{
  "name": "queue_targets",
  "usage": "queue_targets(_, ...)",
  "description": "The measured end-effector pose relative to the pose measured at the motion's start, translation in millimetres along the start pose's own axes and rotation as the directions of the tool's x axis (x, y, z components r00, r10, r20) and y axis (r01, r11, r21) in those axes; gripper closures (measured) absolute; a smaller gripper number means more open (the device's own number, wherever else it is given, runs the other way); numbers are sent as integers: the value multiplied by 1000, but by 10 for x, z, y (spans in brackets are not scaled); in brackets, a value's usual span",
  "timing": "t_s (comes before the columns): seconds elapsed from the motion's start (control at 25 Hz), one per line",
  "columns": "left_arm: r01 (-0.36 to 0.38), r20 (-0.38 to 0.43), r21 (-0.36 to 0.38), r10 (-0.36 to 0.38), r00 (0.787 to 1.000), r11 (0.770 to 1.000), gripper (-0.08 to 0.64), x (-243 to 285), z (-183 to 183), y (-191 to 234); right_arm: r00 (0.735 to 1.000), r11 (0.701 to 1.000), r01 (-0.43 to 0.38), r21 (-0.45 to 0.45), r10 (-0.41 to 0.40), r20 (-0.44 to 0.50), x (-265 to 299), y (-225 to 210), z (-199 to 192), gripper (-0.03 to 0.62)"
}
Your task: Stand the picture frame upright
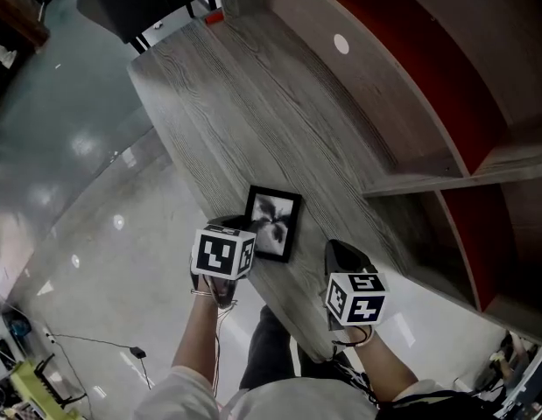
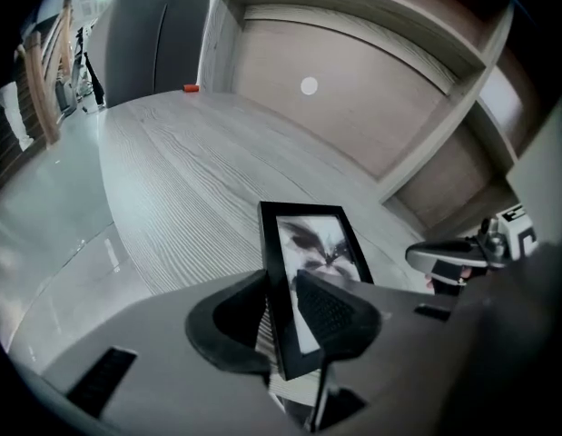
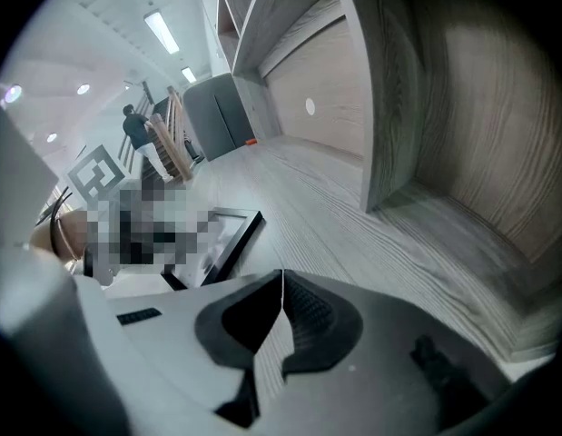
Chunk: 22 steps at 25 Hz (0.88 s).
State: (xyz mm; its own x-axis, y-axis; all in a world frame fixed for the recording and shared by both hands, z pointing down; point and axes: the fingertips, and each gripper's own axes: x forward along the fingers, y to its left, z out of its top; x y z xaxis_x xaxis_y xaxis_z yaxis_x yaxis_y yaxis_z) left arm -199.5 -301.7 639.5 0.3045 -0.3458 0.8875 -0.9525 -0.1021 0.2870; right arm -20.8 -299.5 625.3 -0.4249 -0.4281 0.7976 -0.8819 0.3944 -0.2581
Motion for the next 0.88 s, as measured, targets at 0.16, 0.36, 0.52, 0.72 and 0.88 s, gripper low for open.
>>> queue_targets(0.16,27,3,-8,-27,1000,1000,445,10,3,0,1000,1000,-10,6,10,3,-6,-8,-18,560)
queue_targets(0.36,55,11,-27,-54,998,998,463,-1,13,16,1000,1000,-17,8,17,19,-38,-9,-17,560)
queue_targets(0.52,53,60,-69,-49,997,996,483,-26,1,39,1000,1000,-10,7,10,28,-101,-36,-42,560)
queue_targets(0.72,42,107,-90,-32,994,995,487,-47,26,21,999,1000,11,9,-11,46,-191,-131,-64,560)
queue_targets(0.88,5,168,-82,9,986,997,488,-144,32,-38,998,999,25,20,-27,65,-280,-169,-95,560)
